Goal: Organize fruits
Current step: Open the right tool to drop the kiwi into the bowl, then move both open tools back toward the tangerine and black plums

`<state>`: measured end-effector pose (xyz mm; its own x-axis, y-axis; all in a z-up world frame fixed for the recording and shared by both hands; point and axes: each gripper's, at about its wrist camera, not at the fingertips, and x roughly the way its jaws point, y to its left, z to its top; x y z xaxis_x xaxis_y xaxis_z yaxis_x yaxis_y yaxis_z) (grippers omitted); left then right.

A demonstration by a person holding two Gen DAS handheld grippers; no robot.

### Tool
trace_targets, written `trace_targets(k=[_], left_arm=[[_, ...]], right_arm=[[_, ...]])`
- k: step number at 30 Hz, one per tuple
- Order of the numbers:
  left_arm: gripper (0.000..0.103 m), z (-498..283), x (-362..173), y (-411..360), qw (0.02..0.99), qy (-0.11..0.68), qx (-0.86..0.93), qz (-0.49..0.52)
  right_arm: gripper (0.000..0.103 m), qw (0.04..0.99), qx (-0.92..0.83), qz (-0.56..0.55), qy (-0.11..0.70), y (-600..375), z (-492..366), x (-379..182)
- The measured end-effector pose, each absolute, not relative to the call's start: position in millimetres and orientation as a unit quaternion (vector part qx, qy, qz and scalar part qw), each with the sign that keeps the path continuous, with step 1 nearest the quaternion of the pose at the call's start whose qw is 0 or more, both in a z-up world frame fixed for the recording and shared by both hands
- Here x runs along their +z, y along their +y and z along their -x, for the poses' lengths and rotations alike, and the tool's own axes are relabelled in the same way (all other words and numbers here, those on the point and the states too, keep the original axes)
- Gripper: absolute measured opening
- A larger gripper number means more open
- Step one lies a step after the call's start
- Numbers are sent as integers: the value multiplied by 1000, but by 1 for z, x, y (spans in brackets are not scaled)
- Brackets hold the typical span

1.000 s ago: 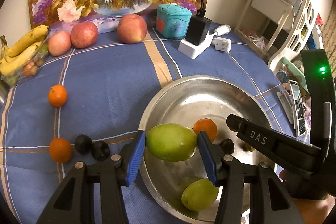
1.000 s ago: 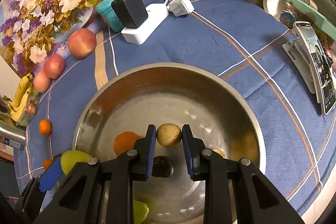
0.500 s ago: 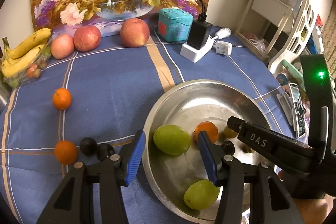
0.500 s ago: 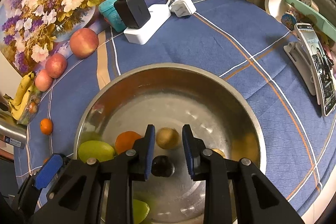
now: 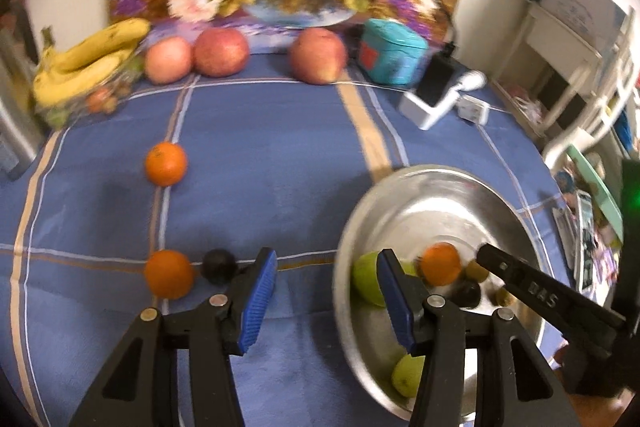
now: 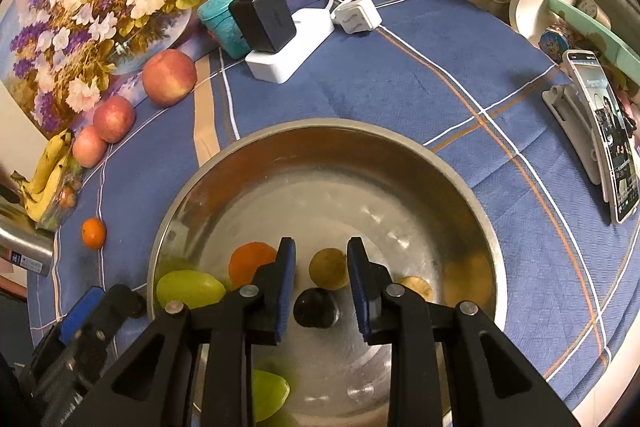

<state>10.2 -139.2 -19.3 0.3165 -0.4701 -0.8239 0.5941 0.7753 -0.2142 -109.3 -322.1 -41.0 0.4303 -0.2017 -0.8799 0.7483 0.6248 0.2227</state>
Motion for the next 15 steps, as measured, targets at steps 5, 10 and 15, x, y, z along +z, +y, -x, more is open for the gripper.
trace_targets(k=[5,10,15], left_arm=[[56,-26,-20,-119,820,497,-282,-40],[56,-39,-19,-94,829,505,-239,-19],[57,-47,-17,-78,832,508,-221,0]], right_arm=[[27,793,-292,-298,445,-315,106,-37],[27,804,-274,-283,446,-302,101,-31],[27,814,-260,-266,447,-290,97,-26]])
